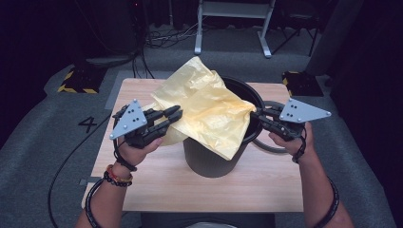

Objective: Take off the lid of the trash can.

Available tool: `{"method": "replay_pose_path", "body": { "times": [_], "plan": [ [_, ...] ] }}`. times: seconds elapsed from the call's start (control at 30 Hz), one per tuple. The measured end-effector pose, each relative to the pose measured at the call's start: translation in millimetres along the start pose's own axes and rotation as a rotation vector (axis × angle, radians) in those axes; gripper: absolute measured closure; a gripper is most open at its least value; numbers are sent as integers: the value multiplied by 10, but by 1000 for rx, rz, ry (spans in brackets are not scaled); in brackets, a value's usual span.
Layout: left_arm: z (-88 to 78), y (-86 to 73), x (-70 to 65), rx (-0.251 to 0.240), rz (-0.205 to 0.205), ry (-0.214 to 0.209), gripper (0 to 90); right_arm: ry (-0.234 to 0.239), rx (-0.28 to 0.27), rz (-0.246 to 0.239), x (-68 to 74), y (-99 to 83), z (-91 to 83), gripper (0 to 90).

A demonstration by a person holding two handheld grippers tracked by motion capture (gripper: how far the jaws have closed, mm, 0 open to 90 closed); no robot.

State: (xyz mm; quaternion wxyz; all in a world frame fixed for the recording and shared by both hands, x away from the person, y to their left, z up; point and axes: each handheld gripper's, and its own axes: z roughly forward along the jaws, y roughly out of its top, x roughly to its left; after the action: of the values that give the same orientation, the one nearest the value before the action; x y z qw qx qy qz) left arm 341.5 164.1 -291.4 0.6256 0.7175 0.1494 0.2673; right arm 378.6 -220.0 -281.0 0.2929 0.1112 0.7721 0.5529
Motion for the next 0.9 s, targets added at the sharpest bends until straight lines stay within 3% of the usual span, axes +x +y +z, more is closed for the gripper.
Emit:
{"method": "replay_pose_path", "body": {
  "times": [0.07,0.13,0.2,0.33,0.43,0.53,0.67,0.77,0.87,0.9],
  "plan": [
    [42,31,-28,29,33,-20,900,-7,2,7,-10,6,-11,752],
    [88,59,-52,44,49,-21,900,-17,7,25,-23,17,-36,753],
    [125,85,-58,52,51,-33,900,-7,16,-3,-6,32,-62,723],
    [241,130,-91,103,86,-34,900,1,17,-18,19,59,-95,569],
    [323,140,-121,136,106,-37,900,32,17,-5,28,83,-124,454],
    [368,140,-142,145,112,-39,900,83,-8,14,52,99,-143,394],
    [412,151,-161,160,125,-32,900,97,-7,-16,106,133,-114,342],
    [449,153,-190,176,137,-29,900,145,-37,-43,164,183,-88,381],
    [472,146,-204,179,140,-31,900,175,-54,-76,221,222,-74,501],
    [476,141,-205,176,137,-32,900,176,-53,-86,240,238,-67,640]
  ]
}}
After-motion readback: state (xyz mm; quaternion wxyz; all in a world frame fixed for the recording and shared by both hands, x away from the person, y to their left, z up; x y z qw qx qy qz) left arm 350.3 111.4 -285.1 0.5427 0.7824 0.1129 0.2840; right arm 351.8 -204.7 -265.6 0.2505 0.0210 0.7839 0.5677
